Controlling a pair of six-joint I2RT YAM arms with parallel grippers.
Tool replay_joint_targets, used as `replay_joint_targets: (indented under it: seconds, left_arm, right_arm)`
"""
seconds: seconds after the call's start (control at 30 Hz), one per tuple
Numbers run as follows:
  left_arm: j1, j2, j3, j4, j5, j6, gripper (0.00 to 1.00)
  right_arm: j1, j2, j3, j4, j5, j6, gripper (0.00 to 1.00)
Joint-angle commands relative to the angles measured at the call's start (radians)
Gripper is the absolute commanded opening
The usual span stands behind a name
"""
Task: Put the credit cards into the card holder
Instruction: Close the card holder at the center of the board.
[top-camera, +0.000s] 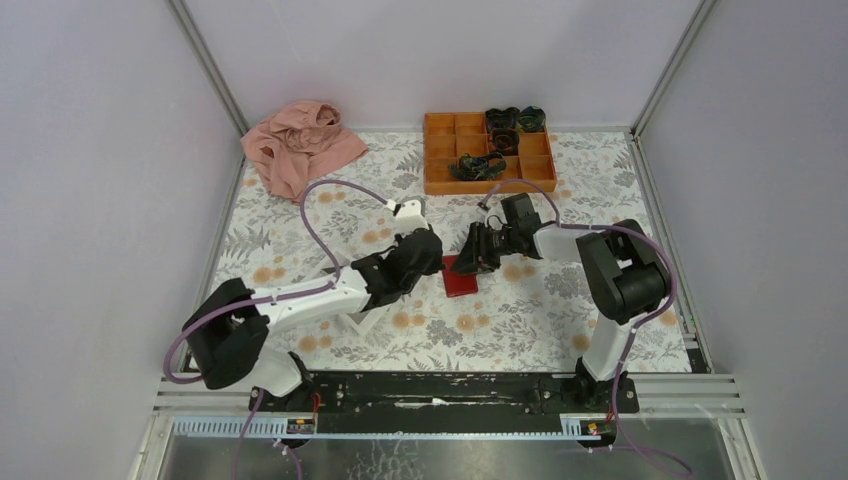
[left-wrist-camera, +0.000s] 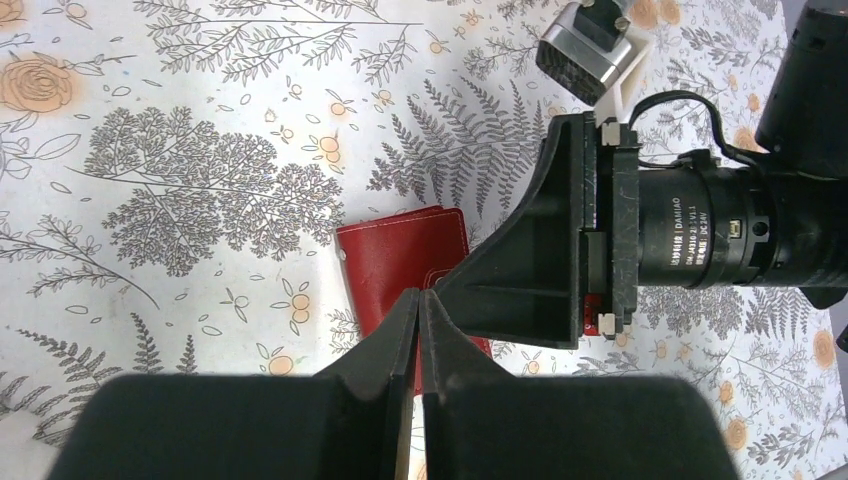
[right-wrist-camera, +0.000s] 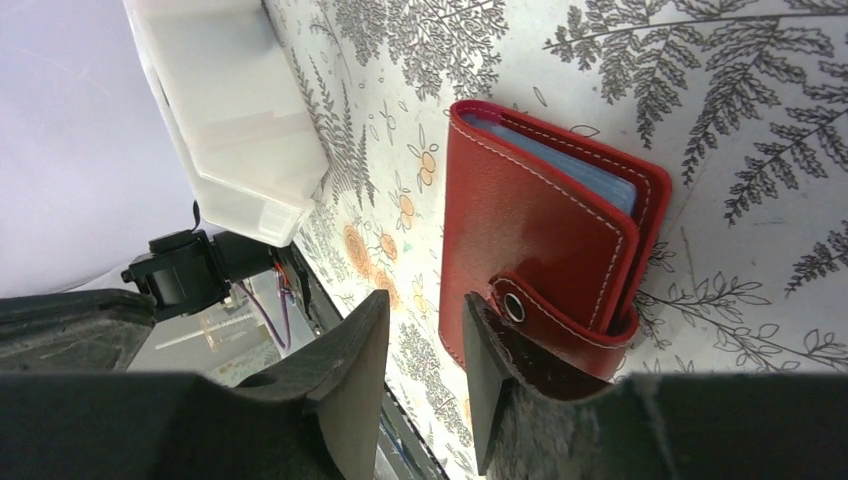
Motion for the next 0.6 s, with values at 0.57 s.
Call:
replay_joint_targets:
  seconds: [0.57]
  left_arm:
    - [-0.001,0.011,-0.060,0.007,-0.033,-0.029,0.06]
  right_arm:
    - [0.007,-0.156,0.029,-0.151,0.162,-0.071,0.40]
